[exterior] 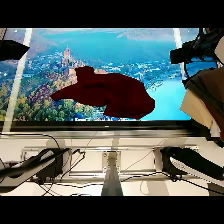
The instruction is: Fold the clothes and pants, and hang the long-sleeved shirts on hangers.
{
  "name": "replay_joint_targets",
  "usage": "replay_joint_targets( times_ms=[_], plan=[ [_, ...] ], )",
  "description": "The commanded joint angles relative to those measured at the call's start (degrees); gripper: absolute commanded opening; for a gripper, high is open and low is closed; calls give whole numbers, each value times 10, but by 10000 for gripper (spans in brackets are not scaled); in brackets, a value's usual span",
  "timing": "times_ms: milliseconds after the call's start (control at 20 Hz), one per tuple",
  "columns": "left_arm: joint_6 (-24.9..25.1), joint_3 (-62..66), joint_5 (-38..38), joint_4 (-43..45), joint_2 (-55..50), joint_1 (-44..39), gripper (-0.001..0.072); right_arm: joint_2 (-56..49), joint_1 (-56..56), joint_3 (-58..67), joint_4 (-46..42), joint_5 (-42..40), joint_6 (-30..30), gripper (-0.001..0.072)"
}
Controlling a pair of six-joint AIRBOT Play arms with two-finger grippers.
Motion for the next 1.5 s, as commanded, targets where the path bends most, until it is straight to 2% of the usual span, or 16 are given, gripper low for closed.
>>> replay_joint_targets(
  times_ms=[0,350,500,650,800,950,1050,1200,1300,1350,1400,1450],
  plan=[
    [0,0,0,0,0,1,116,0,0,0,0,0,0,12],
    [0,0,0,0,0,1,116,0,0,0,0,-1,0,11],
    [0,0,0,0,0,1,116,0,0,0,0,-38,0,12],
    [0,0,0,0,0,0,116,-1,0,0,-16,-120,0,14],
    [0,0,0,0,0,1,116,-5,-28,-13,-44,-83,-55,11],
    [0,0,0,0,0,1,116,-5,-137,-85,-22,-25,-58,10],
    [0,0,0,0,0,1,116,-3,-231,-160,75,-13,-103,10],
    [0,0,0,0,0,1,116,-4,-366,-292,348,-31,-229,10],
    [0,0,0,0,0,1,116,-4,-423,-380,448,-78,-235,19],
    [0,0,0,0,0,1,115,-4,-438,-421,473,-108,-233,70],
    [0,0,0,0,0,1,115,-4,-442,-465,492,-141,-233,229],
    [0,0,0,0,0,0,115,-4,-440,-508,510,-179,-234,430]
  ],
)
